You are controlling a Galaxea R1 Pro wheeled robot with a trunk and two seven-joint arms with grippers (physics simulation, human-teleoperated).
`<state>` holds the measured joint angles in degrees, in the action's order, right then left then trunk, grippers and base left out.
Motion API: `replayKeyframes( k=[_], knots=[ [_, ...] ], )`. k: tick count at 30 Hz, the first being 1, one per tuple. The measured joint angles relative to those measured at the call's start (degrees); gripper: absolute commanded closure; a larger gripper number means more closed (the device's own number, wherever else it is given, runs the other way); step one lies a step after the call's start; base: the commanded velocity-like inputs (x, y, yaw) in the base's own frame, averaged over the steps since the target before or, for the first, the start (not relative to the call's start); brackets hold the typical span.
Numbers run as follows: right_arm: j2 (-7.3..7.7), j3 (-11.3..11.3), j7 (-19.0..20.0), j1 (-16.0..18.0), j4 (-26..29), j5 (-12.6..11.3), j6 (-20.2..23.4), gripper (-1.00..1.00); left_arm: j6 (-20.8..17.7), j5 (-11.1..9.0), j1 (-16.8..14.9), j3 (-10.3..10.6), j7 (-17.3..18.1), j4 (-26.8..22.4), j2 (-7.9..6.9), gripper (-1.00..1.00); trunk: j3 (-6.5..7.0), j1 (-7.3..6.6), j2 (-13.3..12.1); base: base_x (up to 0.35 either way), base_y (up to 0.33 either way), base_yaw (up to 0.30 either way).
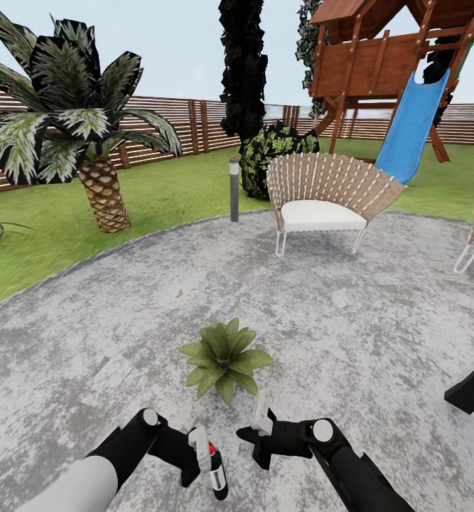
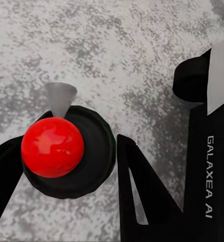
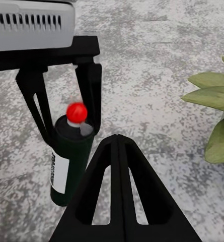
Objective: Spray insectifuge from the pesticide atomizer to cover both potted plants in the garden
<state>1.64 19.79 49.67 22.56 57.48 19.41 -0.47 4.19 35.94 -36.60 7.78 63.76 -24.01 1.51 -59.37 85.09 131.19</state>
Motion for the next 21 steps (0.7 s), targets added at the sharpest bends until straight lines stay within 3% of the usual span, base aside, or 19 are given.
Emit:
replayKeyframes(
  k=[13, 21],
  knots=[
    [0.0, 0.01, 0.0, 0.0, 0.0, 0.0, -0.01, 1.0, 0.23, -0.03, -0.03, 0.01, 0.05, -0.03, 1.47, 1.0, 0.0, 0.0, 0.0, 0.0, 0.0, 0.0],
    [0.0, 0.08, 0.0, 0.0, 0.0, 0.0, -0.01, 1.0, -0.05, -0.08, 0.05, -0.24, 0.13, -3.11, 1.62, 1.0, 0.0, 0.0, 0.0, 0.0, 0.0, 0.0]
  ],
)
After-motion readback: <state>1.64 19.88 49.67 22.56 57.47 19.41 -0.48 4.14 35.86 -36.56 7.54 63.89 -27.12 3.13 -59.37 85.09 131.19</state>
